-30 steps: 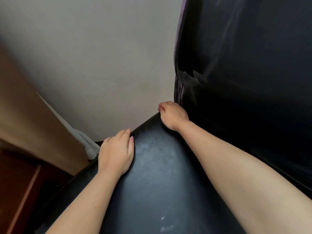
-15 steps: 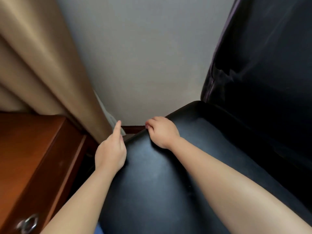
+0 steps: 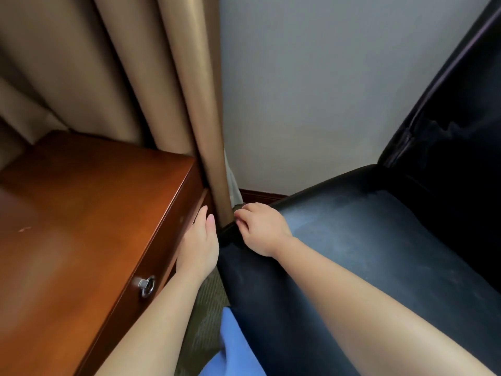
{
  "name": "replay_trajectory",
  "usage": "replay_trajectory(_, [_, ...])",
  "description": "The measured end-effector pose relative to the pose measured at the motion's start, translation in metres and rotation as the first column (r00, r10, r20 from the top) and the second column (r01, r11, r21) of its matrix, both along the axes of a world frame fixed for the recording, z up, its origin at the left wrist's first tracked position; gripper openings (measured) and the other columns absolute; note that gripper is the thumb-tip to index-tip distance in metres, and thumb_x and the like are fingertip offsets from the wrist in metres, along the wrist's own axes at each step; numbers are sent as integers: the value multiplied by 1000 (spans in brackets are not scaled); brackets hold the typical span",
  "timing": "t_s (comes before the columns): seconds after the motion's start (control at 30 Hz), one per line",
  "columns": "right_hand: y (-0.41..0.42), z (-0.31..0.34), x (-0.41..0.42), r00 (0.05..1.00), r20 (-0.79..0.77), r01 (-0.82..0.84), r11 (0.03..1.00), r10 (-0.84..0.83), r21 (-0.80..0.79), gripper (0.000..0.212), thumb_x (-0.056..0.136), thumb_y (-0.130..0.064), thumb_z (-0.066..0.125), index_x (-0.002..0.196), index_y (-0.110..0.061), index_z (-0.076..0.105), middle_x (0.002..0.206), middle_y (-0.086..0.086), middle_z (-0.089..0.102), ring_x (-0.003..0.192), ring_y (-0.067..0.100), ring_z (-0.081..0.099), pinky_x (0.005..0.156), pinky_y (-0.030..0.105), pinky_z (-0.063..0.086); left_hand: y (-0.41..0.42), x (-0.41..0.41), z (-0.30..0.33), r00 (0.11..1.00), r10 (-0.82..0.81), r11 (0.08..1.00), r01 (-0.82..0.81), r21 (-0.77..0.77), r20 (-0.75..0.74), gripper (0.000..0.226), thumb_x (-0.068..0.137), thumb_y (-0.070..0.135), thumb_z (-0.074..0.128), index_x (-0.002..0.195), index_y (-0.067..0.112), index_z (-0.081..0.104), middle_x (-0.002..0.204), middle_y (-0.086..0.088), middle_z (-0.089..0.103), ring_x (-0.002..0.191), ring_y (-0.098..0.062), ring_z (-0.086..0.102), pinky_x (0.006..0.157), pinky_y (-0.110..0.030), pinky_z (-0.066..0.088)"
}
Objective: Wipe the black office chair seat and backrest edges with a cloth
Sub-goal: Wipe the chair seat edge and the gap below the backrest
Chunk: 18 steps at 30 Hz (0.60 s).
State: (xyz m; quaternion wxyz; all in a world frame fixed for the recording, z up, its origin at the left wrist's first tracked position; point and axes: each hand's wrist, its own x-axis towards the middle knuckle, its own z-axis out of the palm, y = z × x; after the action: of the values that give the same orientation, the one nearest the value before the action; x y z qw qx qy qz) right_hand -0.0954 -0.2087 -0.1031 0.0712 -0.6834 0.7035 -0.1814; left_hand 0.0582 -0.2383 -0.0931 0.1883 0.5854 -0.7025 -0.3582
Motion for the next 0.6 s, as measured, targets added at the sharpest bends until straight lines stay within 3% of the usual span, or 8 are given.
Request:
replay_trajectory(0.13, [-6, -5, 27, 988, -67, -140, 990, 141, 20, 27, 93, -24, 45, 100, -11, 68, 94, 5, 64, 93, 27, 56, 83, 34, 42, 2, 9, 1, 1000, -7, 1000, 7, 4, -15, 49, 103, 40, 22, 148, 22, 31, 149, -1, 40, 137, -19, 37, 114, -35, 28])
replay_trajectory(0.27, [-13, -6, 50, 929, -197, -290, 948, 313, 134, 27, 90, -20, 47, 104, -9, 67, 98, 9, 63, 97, 29, 53, 93, 38, 39, 1, 20, 4, 1000, 5, 1000, -5, 29, 4, 50, 103, 42, 21, 147, 22, 33, 149, -1, 40, 137, -20, 36, 110, -32, 27])
replay_trajectory(0.33, [-16, -12, 64, 836, -328, -361, 890, 441, 278, 30, 88, -21, 50, 112, -12, 66, 110, 6, 61, 108, 27, 50, 102, 37, 33, 1, 26, 8, 1000, 18, 999, -18, 37, 12, 50, 103, 42, 20, 146, 22, 36, 147, -3, 44, 135, -23, 39, 108, -32, 29])
replay_trajectory(0.4, [-12, -26, 81, 673, -448, -396, 799, 588, 453, 33, 88, -23, 53, 118, -17, 64, 119, 2, 61, 116, 24, 49, 108, 36, 30, 4, 31, 12, 1000, 24, 998, -25, 56, 12, 50, 103, 42, 20, 145, 22, 38, 145, -3, 46, 134, -22, 40, 108, -33, 30])
replay_trajectory(0.47, [-3, -36, 88, 597, -487, -414, 764, 638, 494, 30, 88, -24, 57, 116, -20, 65, 114, 0, 64, 112, 23, 53, 104, 35, 34, 8, 36, 18, 1000, 11, 998, -13, 68, 26, 50, 103, 42, 19, 144, 22, 39, 145, -2, 46, 134, -21, 40, 108, -32, 30])
replay_trajectory(0.53, [5, -29, 79, 717, -381, -446, 804, 584, 393, 26, 91, -23, 53, 111, -16, 66, 104, 3, 65, 102, 25, 55, 96, 34, 38, 12, 39, 26, 999, -20, 998, 17, 67, 47, 50, 103, 40, 19, 142, 20, 42, 143, -3, 48, 133, -22, 42, 106, -31, 31])
replay_trajectory(0.6, [16, -12, 65, 882, -135, -402, 870, 452, 284, 25, 95, -22, 47, 104, -11, 67, 96, 7, 65, 95, 26, 55, 88, 36, 40, 17, 41, 36, 996, -57, 996, 52, 71, 70, 48, 104, 38, 20, 140, 18, 46, 142, -4, 50, 131, -23, 43, 105, -31, 31])
